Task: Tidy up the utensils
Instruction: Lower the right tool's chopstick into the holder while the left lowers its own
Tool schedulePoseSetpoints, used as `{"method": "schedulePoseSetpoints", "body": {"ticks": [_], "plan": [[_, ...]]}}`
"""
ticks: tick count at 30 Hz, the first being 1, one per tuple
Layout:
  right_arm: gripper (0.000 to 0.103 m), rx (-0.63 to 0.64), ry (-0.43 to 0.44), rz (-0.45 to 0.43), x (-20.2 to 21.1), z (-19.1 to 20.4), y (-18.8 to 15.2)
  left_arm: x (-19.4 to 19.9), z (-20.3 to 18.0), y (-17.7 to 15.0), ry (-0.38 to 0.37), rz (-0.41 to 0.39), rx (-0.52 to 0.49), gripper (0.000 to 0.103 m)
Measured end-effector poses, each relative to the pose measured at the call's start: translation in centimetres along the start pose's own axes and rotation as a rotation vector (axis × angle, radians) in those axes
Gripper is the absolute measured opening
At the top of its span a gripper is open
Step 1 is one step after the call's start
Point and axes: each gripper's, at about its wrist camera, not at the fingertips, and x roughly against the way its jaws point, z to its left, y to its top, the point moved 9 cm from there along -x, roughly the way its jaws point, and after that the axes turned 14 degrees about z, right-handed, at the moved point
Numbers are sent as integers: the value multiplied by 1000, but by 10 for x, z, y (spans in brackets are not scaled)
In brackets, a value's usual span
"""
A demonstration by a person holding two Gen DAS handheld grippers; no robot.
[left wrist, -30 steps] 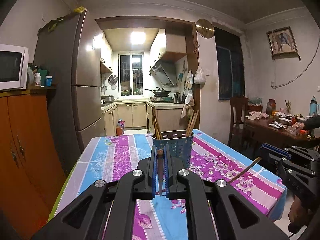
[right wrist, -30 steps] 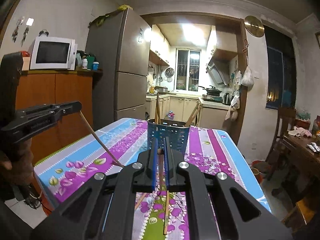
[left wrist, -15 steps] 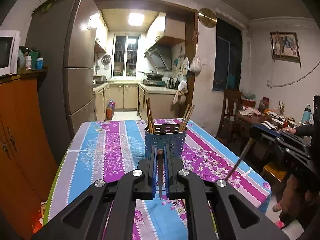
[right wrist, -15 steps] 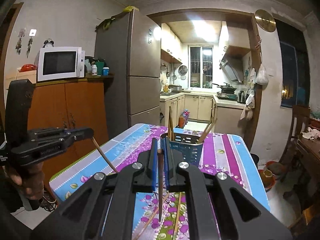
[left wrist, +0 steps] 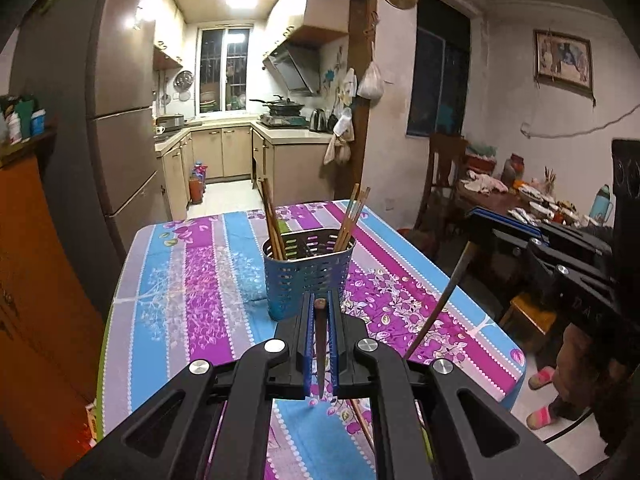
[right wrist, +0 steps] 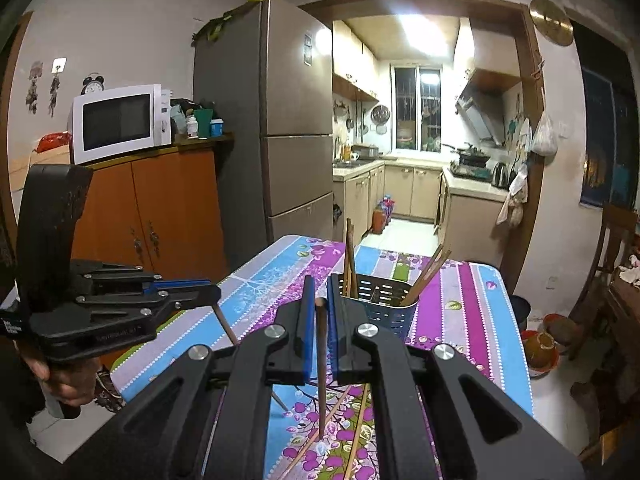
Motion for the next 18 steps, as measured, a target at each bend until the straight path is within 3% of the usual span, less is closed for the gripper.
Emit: {"method": "schedulePoseSetpoints", "body": {"ticks": [5, 11, 18], "plan": [[5, -4, 3, -1, 2, -15, 31, 3, -2, 48, -15, -24, -18, 8], [5, -34, 22, -77, 15, -45, 101, 15, -1, 130, 9, -108, -32, 8], [5, -36, -32, -108, -15, -82, 158, -25, 14, 197, 57, -90, -23, 8]]}}
